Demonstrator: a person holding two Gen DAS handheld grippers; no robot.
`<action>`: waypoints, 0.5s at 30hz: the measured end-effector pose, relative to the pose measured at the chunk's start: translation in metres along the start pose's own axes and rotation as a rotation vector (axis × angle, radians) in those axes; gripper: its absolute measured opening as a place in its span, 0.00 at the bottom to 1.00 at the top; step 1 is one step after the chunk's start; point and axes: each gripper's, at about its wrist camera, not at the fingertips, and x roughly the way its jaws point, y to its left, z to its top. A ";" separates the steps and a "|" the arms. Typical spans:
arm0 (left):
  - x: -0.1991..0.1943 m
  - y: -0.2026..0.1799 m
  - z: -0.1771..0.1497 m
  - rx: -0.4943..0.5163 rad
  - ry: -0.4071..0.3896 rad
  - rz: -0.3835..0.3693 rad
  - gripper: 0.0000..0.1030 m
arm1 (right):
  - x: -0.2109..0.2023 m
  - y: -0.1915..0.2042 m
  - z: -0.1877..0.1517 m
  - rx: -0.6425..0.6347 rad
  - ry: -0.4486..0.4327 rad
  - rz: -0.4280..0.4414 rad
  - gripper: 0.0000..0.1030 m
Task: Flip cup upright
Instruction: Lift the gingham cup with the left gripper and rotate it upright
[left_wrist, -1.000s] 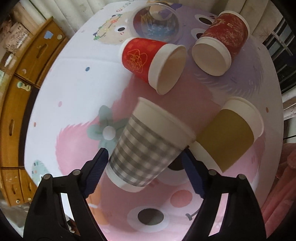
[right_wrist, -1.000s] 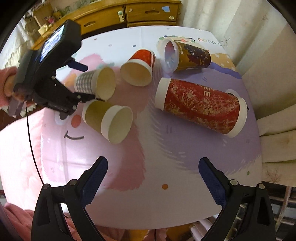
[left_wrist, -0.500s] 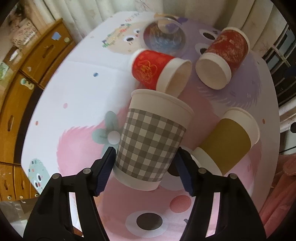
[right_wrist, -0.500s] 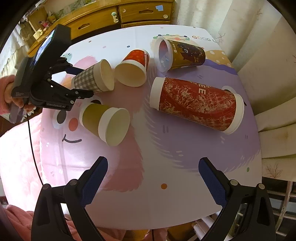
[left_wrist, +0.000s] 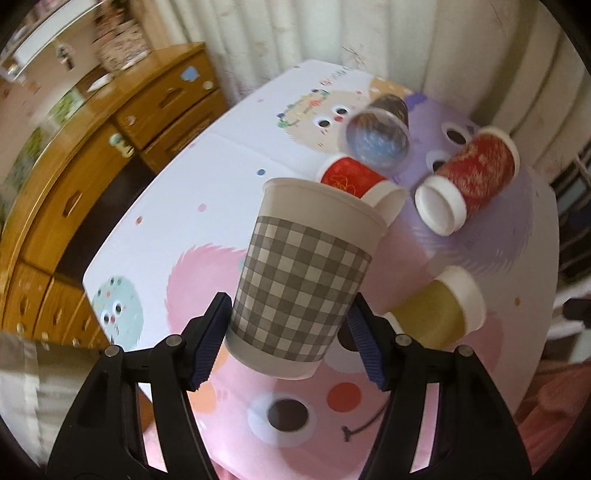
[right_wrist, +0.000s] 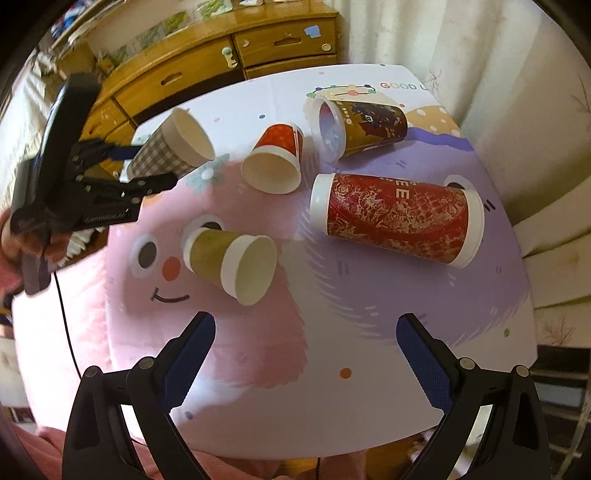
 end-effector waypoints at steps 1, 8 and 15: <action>-0.007 0.002 -0.002 -0.028 0.003 -0.001 0.60 | -0.002 -0.002 0.000 0.015 0.000 0.010 0.98; -0.050 -0.013 -0.021 -0.273 0.008 -0.060 0.60 | -0.010 -0.031 -0.007 0.187 0.025 0.118 0.98; -0.070 -0.064 -0.045 -0.490 0.002 -0.103 0.60 | -0.010 -0.070 -0.015 0.297 0.063 0.251 0.98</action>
